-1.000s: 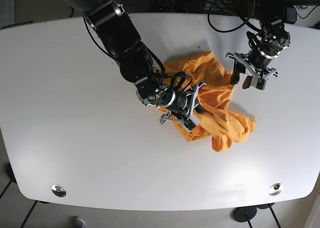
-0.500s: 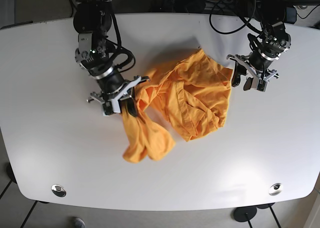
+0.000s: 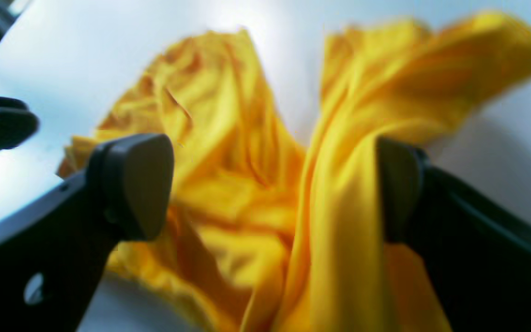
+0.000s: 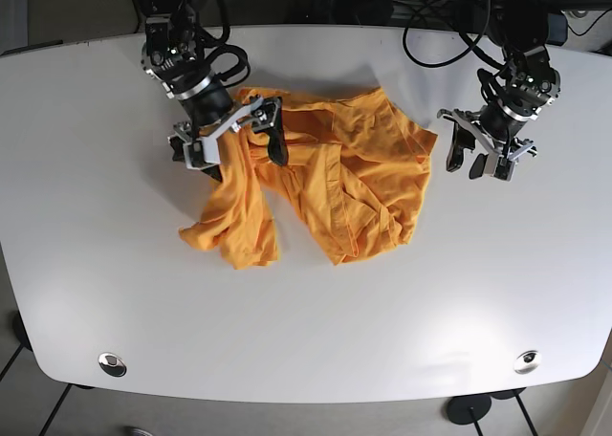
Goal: Fold the T-shirt properly
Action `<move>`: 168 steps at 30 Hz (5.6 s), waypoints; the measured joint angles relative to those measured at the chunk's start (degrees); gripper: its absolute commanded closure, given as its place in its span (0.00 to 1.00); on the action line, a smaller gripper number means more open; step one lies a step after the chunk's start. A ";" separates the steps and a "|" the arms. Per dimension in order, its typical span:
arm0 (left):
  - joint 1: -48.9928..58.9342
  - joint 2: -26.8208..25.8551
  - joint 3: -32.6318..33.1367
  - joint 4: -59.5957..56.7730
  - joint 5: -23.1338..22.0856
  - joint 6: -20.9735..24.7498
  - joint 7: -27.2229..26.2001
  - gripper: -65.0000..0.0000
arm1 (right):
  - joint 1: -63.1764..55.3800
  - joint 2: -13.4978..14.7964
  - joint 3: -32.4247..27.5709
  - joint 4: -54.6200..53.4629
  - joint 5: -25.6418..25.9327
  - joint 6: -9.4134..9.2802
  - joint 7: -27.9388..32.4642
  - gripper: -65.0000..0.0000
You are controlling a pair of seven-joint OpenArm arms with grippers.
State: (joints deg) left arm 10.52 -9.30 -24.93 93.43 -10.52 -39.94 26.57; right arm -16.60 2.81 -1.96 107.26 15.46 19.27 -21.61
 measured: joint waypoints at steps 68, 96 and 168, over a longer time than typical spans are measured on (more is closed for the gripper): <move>1.14 -0.90 -0.20 0.02 -7.15 0.02 0.07 0.62 | 44.48 -2.19 -15.89 -23.12 0.24 -0.11 -12.24 0.97; -1.79 -0.70 0.44 -0.02 -7.37 0.04 0.02 0.62 | 88.35 -3.43 -14.10 -29.88 0.87 0.87 -21.62 0.97; -39.67 16.92 36.61 -58.95 8.13 23.26 -35.63 0.43 | 88.04 -2.80 -6.88 -26.84 0.37 0.24 -21.00 0.97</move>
State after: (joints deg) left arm -29.15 7.62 11.68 34.48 -2.39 -16.69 -9.06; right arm 71.44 0.01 -8.84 80.42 15.84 19.51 -42.61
